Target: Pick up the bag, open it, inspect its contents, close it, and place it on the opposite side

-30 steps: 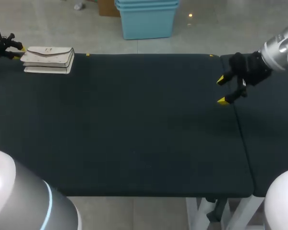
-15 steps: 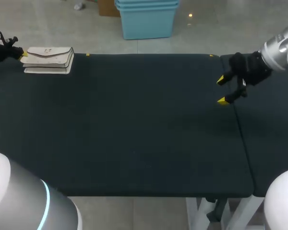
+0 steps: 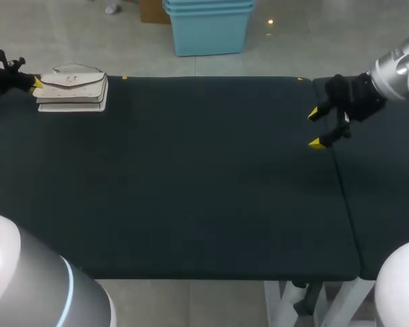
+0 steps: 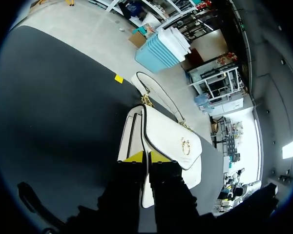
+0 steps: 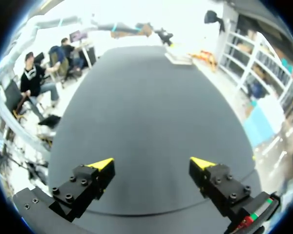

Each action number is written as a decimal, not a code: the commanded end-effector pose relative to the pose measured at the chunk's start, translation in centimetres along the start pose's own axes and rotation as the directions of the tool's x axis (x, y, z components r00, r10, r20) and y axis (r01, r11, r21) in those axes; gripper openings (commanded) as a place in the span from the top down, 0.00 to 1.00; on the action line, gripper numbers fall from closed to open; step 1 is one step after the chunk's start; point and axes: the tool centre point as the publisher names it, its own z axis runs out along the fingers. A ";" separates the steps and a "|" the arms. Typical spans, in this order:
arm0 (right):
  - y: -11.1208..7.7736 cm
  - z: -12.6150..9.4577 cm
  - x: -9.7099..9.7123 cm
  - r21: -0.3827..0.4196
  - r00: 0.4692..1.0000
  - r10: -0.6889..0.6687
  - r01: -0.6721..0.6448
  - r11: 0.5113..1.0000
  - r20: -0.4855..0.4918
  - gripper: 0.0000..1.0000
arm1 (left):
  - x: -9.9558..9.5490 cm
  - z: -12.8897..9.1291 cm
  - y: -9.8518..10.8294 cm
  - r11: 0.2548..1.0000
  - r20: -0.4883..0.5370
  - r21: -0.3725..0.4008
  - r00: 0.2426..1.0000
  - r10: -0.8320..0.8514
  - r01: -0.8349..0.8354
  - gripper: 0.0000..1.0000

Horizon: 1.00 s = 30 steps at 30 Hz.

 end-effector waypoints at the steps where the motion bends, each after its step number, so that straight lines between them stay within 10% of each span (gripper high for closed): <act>1: 0.0 0.0 -0.1 -0.003 1.000 -0.001 0.001 1.000 -0.001 0.00 | 0.4 0.1 0.8 0.968 0.003 -0.253 1.000 0.003 -0.003 1.00; 30: 0.0 0.0 -0.1 -0.003 1.000 -0.001 0.001 1.000 -0.001 0.00 | 2.8 0.1 9.8 0.983 0.022 -0.149 0.994 -0.106 0.108 1.00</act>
